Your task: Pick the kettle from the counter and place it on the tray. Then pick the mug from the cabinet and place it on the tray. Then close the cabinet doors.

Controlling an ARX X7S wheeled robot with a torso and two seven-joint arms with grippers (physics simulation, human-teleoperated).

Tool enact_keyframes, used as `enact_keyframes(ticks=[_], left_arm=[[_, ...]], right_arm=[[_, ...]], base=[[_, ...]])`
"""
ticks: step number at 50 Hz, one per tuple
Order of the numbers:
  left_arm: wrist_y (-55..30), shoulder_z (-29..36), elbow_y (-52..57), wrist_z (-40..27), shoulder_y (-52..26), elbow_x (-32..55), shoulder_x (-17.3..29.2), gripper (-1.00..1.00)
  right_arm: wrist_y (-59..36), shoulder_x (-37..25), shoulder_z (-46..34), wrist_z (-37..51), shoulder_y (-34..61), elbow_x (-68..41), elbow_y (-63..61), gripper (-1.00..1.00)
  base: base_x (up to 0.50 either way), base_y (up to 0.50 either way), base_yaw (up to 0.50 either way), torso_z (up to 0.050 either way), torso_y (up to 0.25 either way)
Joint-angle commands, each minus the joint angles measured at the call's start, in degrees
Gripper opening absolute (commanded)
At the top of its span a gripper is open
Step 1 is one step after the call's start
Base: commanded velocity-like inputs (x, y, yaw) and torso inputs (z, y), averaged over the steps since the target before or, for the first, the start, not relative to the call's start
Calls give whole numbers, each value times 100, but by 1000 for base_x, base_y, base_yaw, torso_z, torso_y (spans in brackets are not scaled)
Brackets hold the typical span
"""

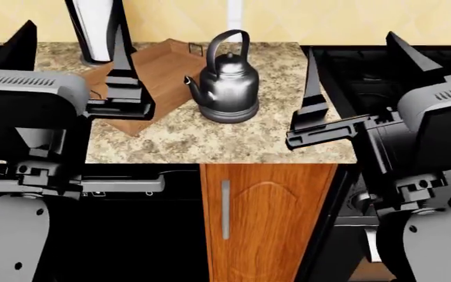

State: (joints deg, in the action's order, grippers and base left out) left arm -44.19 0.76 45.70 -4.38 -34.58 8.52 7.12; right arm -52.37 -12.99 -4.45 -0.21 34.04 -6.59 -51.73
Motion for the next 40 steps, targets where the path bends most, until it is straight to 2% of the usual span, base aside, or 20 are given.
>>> enact_keyframes(ticks=[1,5,10,15,20,24,28,34,37,40], left_arm=[[-842,-82,132,-48,-1153,218,94,100],[-1133,4,-118,-52,-1838,246,121,100],[-1340,118,-306,-77,-2566,242,145,100],[-1375,85,-301,-76,-2804,281,169,100],[-1411,56,-366,-53,-3070,314,226,100],[-1441,15,-519,20,-3357,387,260,100],[-1743,74,-707,68,-3992,441,318,100],[-1821,257,-1994,-84,-5335,179,381,100],[-1752,288,-2322,-62,-5704,169,370,100],[-1401,561,-2823,-5,-6259,53,369,100]], right_arm=[[-1153,16,262,-190,1228,-321,-320,100],[-1661,79,359,-164,2014,-388,-83,100],[-2186,-37,50,-34,2857,-283,285,100],[-2089,305,377,-124,2932,-467,364,100],[-2225,175,190,-285,3143,-596,254,100],[-2074,35,-37,-362,3196,-617,257,100],[-1934,-28,-207,-332,3496,-553,380,100],[-2090,43,-206,-330,3627,-626,309,100],[-2167,61,-207,-324,3658,-656,255,100],[-2166,115,-132,-380,3570,-740,211,100]], base=[[0,0,0,50,0],[0,0,0,50,0],[0,0,0,50,0],[0,0,0,50,0],[0,0,0,48,0],[0,0,0,0,0],[0,0,0,0,0],[0,0,0,0,0],[0,0,0,0,0],[0,0,0,0,0]])
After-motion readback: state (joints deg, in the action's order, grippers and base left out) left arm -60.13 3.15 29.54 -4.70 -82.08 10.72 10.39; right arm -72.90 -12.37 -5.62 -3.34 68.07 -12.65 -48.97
